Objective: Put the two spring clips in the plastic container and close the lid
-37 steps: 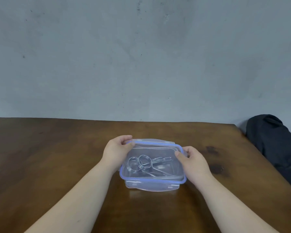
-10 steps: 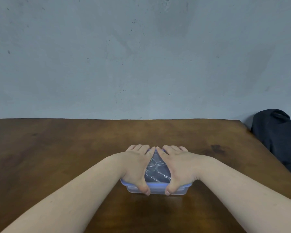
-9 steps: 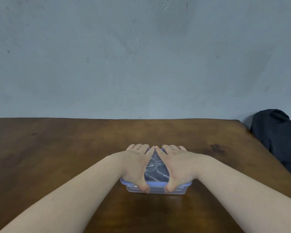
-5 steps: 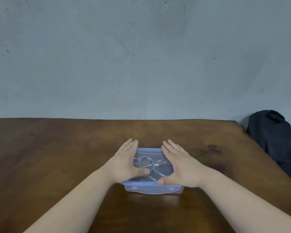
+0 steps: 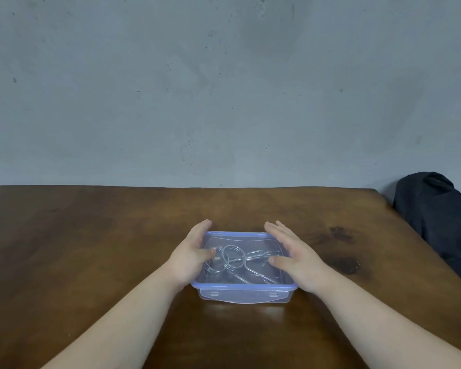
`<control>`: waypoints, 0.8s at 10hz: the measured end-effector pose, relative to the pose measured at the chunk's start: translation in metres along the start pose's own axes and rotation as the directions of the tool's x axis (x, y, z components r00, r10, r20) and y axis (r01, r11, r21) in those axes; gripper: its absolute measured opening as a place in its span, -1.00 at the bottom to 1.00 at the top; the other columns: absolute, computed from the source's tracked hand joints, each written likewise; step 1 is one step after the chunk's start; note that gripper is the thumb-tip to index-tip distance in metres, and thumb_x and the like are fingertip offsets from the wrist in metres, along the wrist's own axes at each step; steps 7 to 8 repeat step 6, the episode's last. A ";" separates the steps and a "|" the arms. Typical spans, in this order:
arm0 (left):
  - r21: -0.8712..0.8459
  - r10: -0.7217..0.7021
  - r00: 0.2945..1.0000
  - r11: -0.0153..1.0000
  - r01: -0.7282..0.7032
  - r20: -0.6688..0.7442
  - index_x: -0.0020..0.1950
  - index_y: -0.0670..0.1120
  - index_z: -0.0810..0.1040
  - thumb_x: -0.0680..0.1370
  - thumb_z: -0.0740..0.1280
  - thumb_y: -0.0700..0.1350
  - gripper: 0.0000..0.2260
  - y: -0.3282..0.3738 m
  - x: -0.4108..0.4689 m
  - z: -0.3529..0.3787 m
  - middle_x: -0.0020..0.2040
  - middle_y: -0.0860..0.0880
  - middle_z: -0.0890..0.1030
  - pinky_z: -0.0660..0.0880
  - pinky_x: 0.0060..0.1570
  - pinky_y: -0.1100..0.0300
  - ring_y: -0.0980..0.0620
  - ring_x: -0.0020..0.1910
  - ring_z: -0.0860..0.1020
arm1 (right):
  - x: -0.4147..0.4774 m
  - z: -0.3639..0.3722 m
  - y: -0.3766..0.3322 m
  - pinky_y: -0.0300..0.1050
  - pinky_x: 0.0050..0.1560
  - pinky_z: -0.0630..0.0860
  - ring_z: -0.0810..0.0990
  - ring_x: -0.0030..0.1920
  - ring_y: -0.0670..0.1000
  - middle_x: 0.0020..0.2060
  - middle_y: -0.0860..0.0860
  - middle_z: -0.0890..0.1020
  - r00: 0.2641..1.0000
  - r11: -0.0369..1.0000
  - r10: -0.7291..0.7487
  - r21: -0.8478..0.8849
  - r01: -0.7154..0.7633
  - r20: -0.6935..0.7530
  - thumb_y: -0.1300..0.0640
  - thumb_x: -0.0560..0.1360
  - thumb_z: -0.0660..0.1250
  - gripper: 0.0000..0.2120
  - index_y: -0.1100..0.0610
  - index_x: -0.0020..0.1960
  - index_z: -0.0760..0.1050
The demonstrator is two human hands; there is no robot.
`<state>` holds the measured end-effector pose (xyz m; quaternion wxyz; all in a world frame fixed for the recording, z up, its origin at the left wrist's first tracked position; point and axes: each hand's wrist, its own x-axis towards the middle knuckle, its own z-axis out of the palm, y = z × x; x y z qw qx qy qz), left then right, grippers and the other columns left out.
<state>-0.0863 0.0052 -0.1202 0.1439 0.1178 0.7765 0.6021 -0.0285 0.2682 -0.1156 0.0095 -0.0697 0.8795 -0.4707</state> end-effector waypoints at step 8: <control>0.198 0.166 0.986 0.966 -0.164 0.009 0.08 0.14 0.63 0.48 0.25 0.31 -0.65 0.126 -0.004 -0.022 0.11 0.16 0.65 0.42 0.17 0.15 0.16 0.16 0.54 | 0.010 -0.077 -0.120 -0.06 -0.07 0.54 0.65 -0.26 0.01 -0.30 0.09 0.69 0.982 0.973 -0.139 0.166 0.159 -0.128 -0.13 0.54 0.17 -0.54 0.21 -0.18 0.64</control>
